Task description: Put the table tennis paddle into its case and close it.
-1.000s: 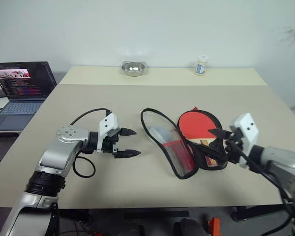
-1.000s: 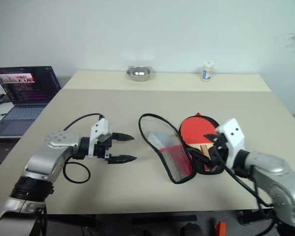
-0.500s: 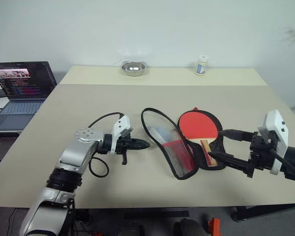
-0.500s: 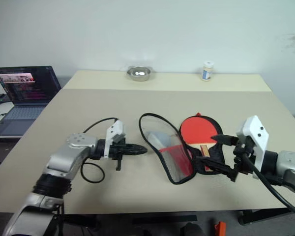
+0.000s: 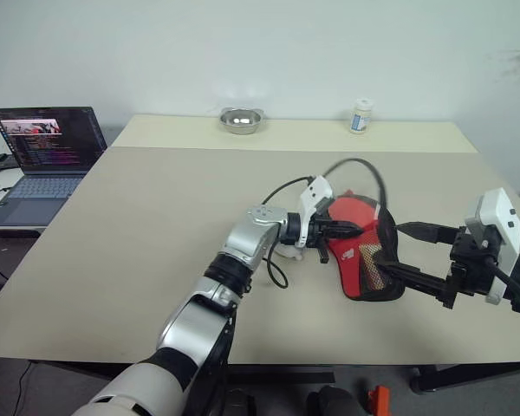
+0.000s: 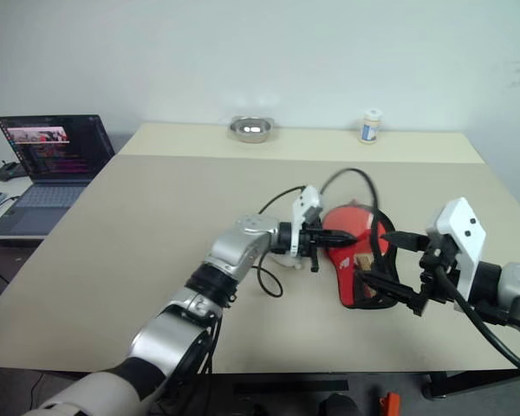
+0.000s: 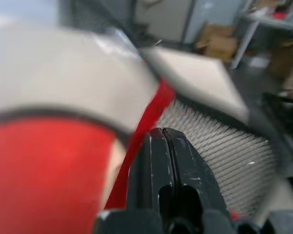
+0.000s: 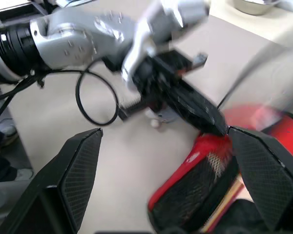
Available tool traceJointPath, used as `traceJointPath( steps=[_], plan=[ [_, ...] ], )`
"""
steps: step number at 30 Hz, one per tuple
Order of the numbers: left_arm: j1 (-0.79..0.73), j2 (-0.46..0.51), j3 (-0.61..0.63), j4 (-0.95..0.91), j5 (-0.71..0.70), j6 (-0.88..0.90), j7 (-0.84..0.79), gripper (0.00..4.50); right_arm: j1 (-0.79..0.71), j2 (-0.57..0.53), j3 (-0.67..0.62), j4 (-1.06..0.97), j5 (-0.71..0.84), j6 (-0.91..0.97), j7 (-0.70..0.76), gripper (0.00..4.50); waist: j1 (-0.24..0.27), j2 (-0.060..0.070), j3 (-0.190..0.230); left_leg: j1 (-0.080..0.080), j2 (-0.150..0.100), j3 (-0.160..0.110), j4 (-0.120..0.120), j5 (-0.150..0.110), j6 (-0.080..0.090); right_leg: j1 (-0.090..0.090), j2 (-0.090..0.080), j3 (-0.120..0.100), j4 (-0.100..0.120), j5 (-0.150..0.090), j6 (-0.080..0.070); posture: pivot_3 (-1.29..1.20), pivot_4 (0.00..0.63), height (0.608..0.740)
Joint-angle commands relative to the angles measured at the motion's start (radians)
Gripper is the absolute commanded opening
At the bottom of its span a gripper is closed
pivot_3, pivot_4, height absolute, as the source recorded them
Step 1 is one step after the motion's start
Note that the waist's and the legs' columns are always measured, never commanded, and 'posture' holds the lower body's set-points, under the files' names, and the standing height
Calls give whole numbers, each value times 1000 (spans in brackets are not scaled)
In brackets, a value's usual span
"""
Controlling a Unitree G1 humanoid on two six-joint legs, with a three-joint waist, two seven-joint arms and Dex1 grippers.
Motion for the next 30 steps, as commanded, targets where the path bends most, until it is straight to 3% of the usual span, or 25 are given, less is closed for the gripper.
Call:
traceJointPath(
  steps=[1,5,10,16,21,25,30],
  plan=[
    [-66,-43,27,126,44,-121,56,16,2,-22,-23,4,-2,-28,-24,4500,0,0,0,-1,0,0,0,0,0,0,0,0,0,0,0,0,150,740],
    [-82,-70,35,204,77,-201,74,16,19,-36,4,35,-42,-36,-40,4500,2,0,0,-4,0,0,1,0,1,-1,-1,-1,-3,1,-1,0,150,740],
    [-24,-17,64,53,37,-197,-35,16,-1,-7,124,154,-162,-66,-101,4500,0,0,0,-5,0,1,1,-1,2,-1,-2,-1,-4,3,-3,0,150,740],
    [115,158,84,-336,-54,-50,-182,16,-125,69,293,450,-367,-146,-172,4500,-13,2,-1,-3,2,2,1,-1,1,-2,0,0,0,3,-4,0,150,740],
    [199,310,121,-580,-152,110,-249,16,-201,131,401,624,-482,-222,-144,4500,-11,2,-1,-4,1,2,4,0,1,-2,0,0,1,3,-4,0,150,740],
    [266,411,152,-706,-198,194,-254,16,-228,180,434,710,-523,-249,-117,4500,-12,2,-1,-5,1,2,7,-1,1,-2,0,0,2,3,-4,0,150,740],
    [318,465,179,-794,-230,261,-205,16,-249,237,431,800,-545,-259,-96,4500,-7,2,-1,-4,1,1,8,-1,1,-2,-1,-1,2,4,-4,0,150,740]
  ],
)
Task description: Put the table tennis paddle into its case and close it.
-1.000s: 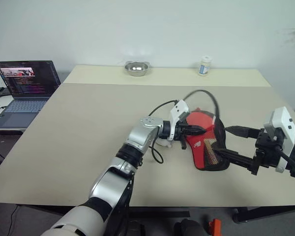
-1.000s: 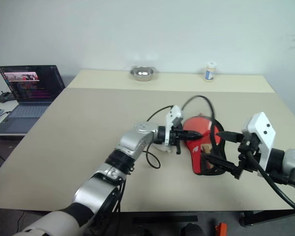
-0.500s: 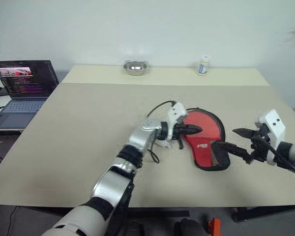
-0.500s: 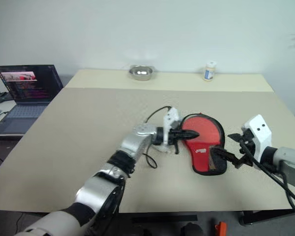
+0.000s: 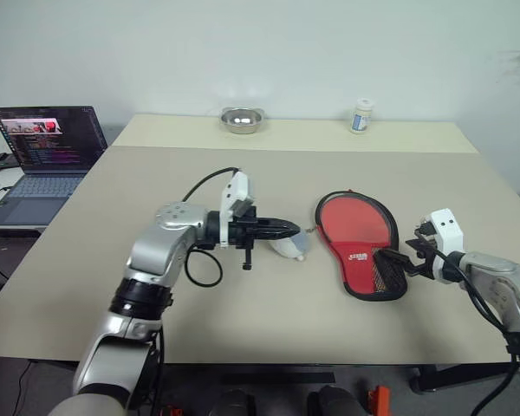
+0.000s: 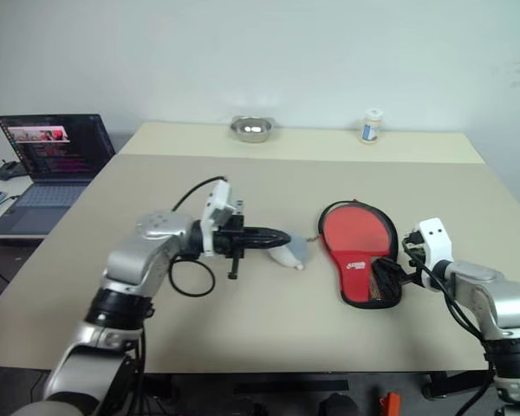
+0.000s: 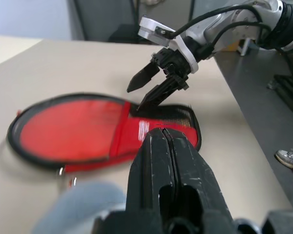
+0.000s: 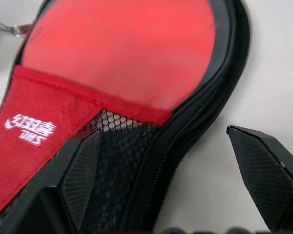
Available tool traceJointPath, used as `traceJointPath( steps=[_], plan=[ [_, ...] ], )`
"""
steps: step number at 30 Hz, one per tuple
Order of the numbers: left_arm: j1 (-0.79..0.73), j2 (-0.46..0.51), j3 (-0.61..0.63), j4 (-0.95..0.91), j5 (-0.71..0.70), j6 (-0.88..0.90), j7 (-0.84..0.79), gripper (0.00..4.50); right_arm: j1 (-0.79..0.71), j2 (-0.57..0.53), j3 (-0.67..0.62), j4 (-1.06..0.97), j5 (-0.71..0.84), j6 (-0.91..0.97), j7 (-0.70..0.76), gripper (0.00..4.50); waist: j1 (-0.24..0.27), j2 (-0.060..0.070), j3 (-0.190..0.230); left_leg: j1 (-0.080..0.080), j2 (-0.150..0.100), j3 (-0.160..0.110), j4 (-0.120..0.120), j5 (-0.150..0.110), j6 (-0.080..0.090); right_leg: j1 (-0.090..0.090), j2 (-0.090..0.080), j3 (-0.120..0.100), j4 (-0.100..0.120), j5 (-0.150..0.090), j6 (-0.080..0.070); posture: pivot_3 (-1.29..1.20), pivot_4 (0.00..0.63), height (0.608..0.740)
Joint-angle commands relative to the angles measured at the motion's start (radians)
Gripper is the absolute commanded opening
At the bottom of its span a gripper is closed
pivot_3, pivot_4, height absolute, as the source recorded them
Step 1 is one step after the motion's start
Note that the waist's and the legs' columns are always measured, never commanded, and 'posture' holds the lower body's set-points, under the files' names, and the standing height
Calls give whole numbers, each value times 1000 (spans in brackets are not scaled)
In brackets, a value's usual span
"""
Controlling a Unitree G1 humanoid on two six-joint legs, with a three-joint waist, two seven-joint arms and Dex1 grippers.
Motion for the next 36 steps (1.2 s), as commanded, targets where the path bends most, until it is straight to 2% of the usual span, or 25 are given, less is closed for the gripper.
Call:
traceJointPath(
  steps=[1,7,16,21,22,28,36],
  plan=[
    [9,16,29,-83,-33,34,37,16,-35,25,-16,48,-22,-30,15,4500,3,0,0,0,0,0,0,0,0,0,0,0,0,0,0,0,150,740],
    [12,30,24,-92,-36,43,58,16,-66,47,10,136,-60,-31,58,4500,3,0,0,1,0,0,0,0,0,1,0,0,0,0,0,0,150,740],
    [48,85,20,-73,-24,13,36,0,-36,42,23,110,-70,0,103,1685,3,-1,-1,4,0,0,0,0,0,3,0,0,0,0,0,0,150,740],
    [75,120,24,-50,-23,-8,12,0,-48,97,16,91,-47,24,90,178,2,-2,-2,5,1,1,0,0,0,4,0,1,1,1,-1,0,150,740],
    [84,134,29,-43,-24,-12,0,0,-57,117,15,81,-38,34,85,10,-1,-2,-2,5,1,1,0,0,0,4,0,1,1,1,-1,0,150,740],
    [136,215,35,-46,-40,-33,-78,0,-102,264,30,-16,4,115,46,10,-31,-3,-2,6,7,3,0,0,0,2,2,2,1,2,-3,0,150,740],
    [193,237,40,-133,-82,-1,-95,0,-77,453,90,-180,18,228,-33,10,-37,-2,-2,7,18,3,-2,0,-1,0,14,3,2,2,-7,0,150,740]
  ],
)
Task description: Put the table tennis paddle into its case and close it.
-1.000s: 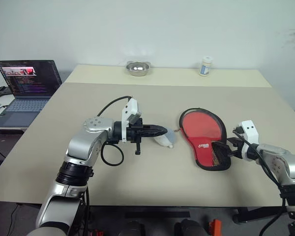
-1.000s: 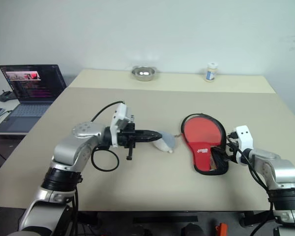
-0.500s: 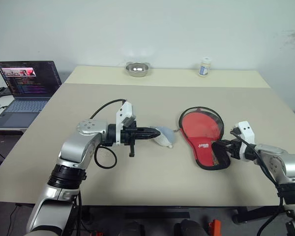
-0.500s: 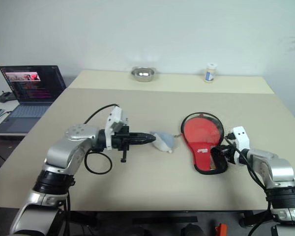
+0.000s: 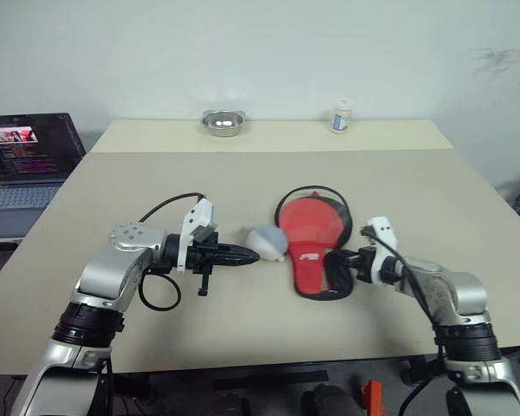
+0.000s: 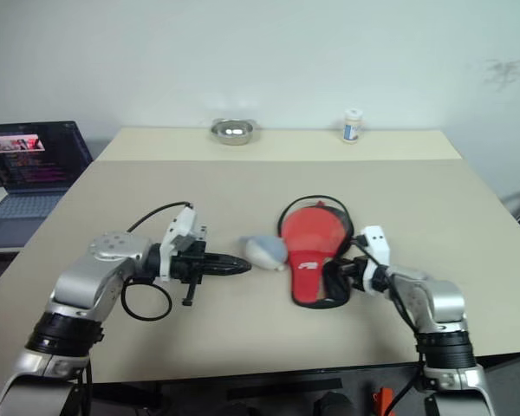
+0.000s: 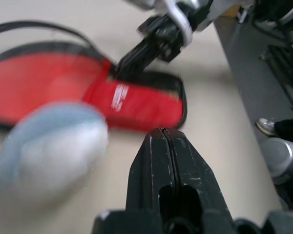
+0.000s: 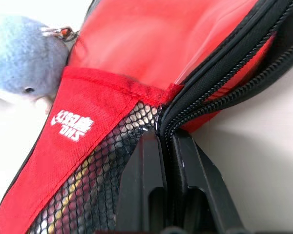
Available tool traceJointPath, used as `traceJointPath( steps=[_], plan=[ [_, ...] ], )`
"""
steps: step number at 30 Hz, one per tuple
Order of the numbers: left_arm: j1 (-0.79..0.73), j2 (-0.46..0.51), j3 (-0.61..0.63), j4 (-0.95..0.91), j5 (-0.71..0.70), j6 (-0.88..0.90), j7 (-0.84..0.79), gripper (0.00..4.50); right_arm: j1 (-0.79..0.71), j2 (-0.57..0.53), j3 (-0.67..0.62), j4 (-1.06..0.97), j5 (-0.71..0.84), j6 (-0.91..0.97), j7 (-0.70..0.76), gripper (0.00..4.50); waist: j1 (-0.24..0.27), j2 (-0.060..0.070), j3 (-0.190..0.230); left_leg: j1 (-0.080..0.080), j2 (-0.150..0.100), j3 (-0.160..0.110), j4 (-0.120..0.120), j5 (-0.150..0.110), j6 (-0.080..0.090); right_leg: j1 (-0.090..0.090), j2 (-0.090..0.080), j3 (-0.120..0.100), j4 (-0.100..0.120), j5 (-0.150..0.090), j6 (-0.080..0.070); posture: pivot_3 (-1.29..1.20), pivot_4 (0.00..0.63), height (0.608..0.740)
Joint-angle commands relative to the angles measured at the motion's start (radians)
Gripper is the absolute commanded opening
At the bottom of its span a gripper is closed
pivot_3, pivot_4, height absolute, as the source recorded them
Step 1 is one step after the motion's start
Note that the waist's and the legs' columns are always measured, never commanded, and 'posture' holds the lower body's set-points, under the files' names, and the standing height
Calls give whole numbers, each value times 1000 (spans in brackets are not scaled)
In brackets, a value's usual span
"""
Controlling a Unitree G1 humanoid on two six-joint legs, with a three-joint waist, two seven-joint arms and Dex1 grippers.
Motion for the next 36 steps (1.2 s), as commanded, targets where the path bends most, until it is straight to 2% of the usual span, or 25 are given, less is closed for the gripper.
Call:
traceJointPath(
  steps=[1,7,15,21,27,30,32,36],
  plan=[
    [21,13,28,-76,-39,16,1,0,21,64,40,-115,53,51,-22,10,1,0,0,0,0,0,0,0,0,0,0,0,0,0,-1,0,150,740],
    [49,16,30,-74,-42,-2,-4,0,119,110,41,-238,61,120,-92,10,14,0,0,-1,-2,1,-1,-1,-2,0,0,0,-1,-1,-3,0,150,740],
    [65,17,16,-28,-23,-66,-41,0,204,26,-66,-380,118,223,-107,10,23,0,0,-1,-3,1,-1,-1,-2,0,-1,-1,-2,-1,-3,0,150,740],
    [58,10,7,-32,-19,-71,-40,0,261,10,-149,-483,183,314,-132,10,26,0,0,-1,-3,1,-1,-1,-2,0,-1,-1,-2,-2,-2,0,150,740],
    [36,2,1,-7,-10,-81,-46,0,301,56,-185,-550,217,374,-179,10,25,0,0,-1,-3,1,-1,-1,-2,0,0,-1,-2,-2,-1,0,150,740],
    [32,-1,1,-3,-10,-84,-46,0,311,157,-224,-560,234,402,-226,10,23,0,0,-1,-3,0,-1,-1,-2,0,0,-1,-2,-2,-1,0,150,740],
    [31,0,1,-5,-11,-84,-45,0,317,183,-223,-563,230,411,-241,10,22,0,0,-1,-3,0,-1,-1,-2,0,0,-1,-2,-2,-1,0,150,740],
    [27,3,6,-20,-14,-71,-36,0,332,178,-217,-563,220,416,-250,10,20,0,0,-1,-3,1,-1,-1,-2,0,0,-1,-2,-2,-1,0,150,740]
  ],
)
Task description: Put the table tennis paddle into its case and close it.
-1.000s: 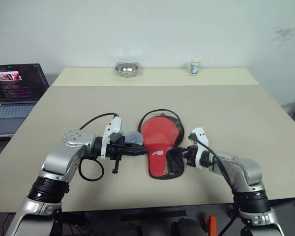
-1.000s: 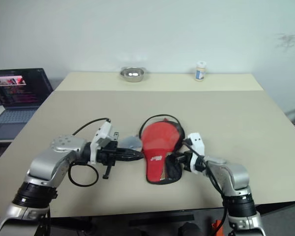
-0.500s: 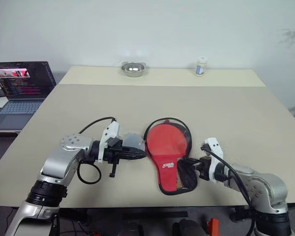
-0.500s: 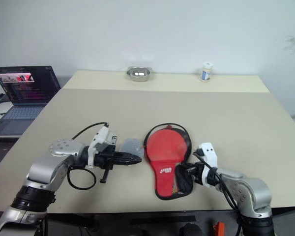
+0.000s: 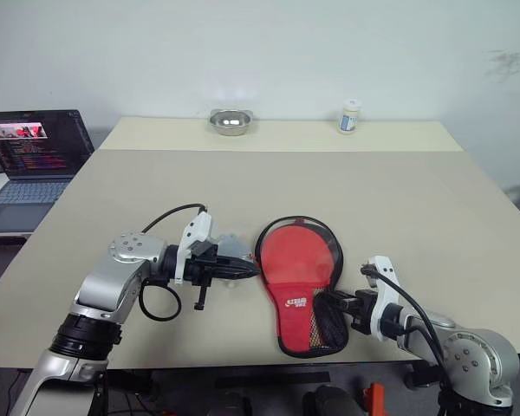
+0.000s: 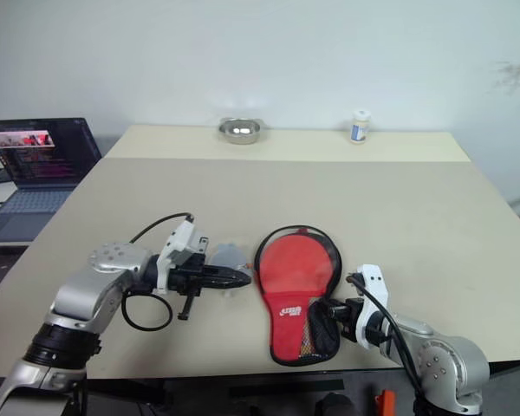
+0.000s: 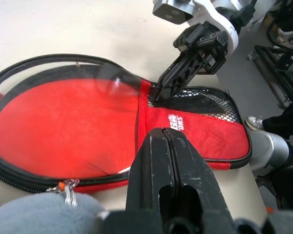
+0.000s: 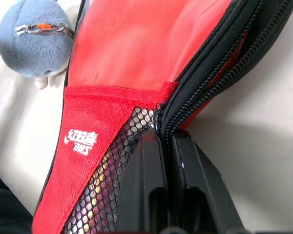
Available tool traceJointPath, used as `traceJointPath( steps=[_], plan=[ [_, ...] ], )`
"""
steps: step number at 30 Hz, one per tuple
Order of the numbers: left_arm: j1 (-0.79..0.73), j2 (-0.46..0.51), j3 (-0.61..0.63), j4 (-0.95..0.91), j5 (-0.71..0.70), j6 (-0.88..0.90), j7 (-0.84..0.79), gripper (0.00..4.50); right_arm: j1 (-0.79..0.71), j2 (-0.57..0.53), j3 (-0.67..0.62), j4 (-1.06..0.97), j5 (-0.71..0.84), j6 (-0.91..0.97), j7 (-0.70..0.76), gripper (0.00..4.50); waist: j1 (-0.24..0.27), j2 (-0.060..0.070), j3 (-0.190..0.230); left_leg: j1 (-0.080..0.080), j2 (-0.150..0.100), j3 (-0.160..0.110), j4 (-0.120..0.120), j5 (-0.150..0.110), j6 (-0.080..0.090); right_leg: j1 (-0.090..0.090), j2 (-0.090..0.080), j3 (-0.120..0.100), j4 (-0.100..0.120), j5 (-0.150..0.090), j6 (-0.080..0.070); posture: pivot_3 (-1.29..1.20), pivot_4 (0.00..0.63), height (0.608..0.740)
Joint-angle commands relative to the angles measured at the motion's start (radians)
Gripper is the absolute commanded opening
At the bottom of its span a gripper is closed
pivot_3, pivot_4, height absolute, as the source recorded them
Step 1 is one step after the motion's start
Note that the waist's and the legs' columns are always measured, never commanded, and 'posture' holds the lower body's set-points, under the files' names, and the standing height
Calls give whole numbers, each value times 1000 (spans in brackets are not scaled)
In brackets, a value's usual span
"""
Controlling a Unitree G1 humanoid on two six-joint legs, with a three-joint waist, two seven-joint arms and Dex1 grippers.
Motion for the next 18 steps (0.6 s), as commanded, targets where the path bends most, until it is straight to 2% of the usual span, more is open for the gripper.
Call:
traceJointPath(
  steps=[1,14,15,18],
  plan=[
    [-22,4,14,-28,-8,4,8,0,15,-17,-1,-37,15,5,0,10,0,0,0,0,0,0,0,0,0,0,0,0,0,0,0,0,150,740],
    [-54,-1,13,-75,-19,66,59,0,33,-28,-18,-40,32,20,-9,10,2,0,0,0,0,0,0,0,0,0,0,0,0,-1,1,0,150,740],
    [-56,-2,13,-77,-19,69,61,0,34,-28,-18,-41,34,19,-8,579,2,0,0,0,0,0,0,0,0,0,0,0,0,-1,1,0,150,740],
    [-62,-2,15,-84,-22,80,71,0,39,-46,-16,-53,41,22,5,1439,1,0,0,0,0,0,0,0,0,0,0,0,-1,-1,1,0,150,740]
  ],
)
